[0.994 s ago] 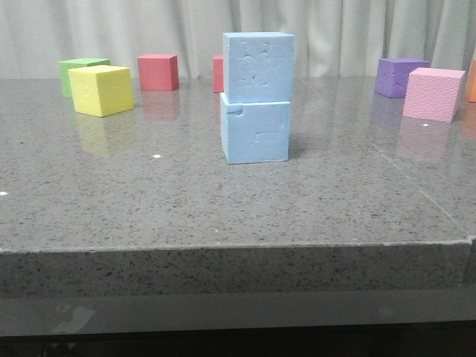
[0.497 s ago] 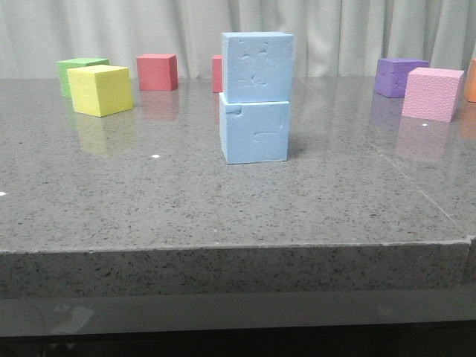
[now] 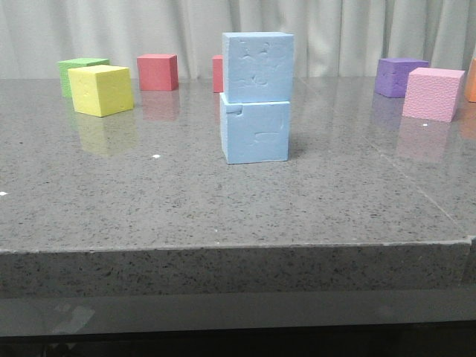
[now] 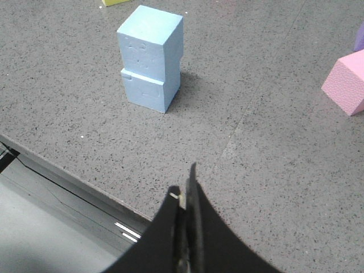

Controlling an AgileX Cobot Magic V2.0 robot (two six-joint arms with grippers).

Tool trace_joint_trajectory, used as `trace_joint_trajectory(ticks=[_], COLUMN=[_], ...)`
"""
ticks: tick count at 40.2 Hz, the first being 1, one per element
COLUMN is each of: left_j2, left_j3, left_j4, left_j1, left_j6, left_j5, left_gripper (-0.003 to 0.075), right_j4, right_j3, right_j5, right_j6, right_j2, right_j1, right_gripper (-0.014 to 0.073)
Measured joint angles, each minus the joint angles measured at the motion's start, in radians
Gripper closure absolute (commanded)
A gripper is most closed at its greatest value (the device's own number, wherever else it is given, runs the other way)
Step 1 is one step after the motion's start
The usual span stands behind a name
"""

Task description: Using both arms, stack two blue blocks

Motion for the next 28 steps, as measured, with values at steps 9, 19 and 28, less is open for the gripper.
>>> trace_joint_trajectory(ticks=[9, 19, 28], left_j2=[0.000, 0.000, 0.000], left_j3=[0.000, 0.000, 0.000], left_j4=[0.000, 0.000, 0.000], left_j1=[0.000, 0.000, 0.000], left_j6=[0.000, 0.000, 0.000], left_j5=[-0.001, -0.001, -0.001], left_gripper=[0.0739, 0.0739, 0.0739], right_j4=[0.000, -0.006, -0.016], right_j3=[0.000, 0.133, 0.516], right_j5=[0.000, -0.107, -0.440], right_j6=[0.000, -0.003, -0.004], right_j2=[0.000, -0.088, -0.373], right_j1=[0.000, -0.103, -0.274], right_gripper=[0.0631, 0.0631, 0.0631])
